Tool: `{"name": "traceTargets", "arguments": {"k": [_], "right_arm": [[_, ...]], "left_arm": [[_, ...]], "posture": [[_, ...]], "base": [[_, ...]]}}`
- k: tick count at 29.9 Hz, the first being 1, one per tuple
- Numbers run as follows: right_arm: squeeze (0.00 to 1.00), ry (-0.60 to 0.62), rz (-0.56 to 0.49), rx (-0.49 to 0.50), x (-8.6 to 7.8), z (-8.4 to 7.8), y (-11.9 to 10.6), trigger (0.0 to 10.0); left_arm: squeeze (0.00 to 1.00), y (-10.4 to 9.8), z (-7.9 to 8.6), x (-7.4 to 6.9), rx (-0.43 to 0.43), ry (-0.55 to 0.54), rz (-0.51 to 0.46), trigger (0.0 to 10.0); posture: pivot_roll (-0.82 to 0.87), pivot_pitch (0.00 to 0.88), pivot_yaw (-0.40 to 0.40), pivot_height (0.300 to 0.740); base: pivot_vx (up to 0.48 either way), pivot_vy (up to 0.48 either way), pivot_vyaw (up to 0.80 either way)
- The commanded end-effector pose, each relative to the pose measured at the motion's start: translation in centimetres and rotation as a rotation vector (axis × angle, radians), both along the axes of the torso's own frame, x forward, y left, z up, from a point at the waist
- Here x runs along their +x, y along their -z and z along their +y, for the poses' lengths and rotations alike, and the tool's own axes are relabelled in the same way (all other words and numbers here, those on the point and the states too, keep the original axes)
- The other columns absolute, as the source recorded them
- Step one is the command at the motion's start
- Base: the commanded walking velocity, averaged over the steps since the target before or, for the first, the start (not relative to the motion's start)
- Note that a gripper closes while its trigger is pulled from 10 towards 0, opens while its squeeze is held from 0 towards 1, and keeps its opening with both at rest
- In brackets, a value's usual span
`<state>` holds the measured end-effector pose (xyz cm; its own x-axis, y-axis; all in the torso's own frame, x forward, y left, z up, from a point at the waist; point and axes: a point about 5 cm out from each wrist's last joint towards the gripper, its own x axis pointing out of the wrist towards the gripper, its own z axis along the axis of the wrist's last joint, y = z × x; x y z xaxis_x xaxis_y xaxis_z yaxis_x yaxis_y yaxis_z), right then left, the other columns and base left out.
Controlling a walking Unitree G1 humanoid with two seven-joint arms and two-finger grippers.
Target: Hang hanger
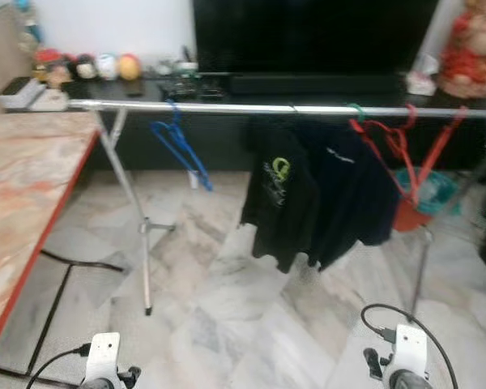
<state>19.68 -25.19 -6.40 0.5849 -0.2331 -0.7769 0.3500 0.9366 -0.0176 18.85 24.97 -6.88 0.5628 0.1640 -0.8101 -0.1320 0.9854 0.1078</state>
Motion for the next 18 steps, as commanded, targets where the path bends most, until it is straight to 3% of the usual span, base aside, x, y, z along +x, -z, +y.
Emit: {"name": "traceTargets", "arguments": {"k": [1, 4, 12, 18], "right_arm": [[0.0, 0.016, -0.001, -0.002, -0.09, -0.4, -0.08, 10.0], [0.0, 0.009, 0.002, -0.009, -0.05, -0.42, -0.11, 10.0], [0.0, -0.004, -0.009, -0.003, 0.12, -0.37, -0.2, 10.0], [0.0, 0.014, -0.014, 0.002, 0.07, -0.36, -0.17, 10.0]], "left_arm": [[0.0, -0.15, -0.14, 0.4, -0.006, 0.0, -0.001, 10.0], [0.0, -0.17, -0.13, 0.44, -0.007, 0.002, -0.002, 10.0], [0.0, -0.23, -0.12, 0.55, -0.003, 0.003, -0.006, 10.0], [0.0, -0.22, -0.11, 0.51, -0.003, 0.005, -0.004, 10.0]], "posture": [[-0.1, 0.0, 0.005, 0.74], [-0.11, 0.0, 0.006, 0.74], [-0.1, 0.0, 0.005, 0.74], [-0.1, 0.0, 0.004, 0.74]], "base": [[0.304, 0.0, 0.0], [0.324, 0.0, 0.0], [0.33, 0.0, 0.77], [0.327, 0.0, 0.0]]}}
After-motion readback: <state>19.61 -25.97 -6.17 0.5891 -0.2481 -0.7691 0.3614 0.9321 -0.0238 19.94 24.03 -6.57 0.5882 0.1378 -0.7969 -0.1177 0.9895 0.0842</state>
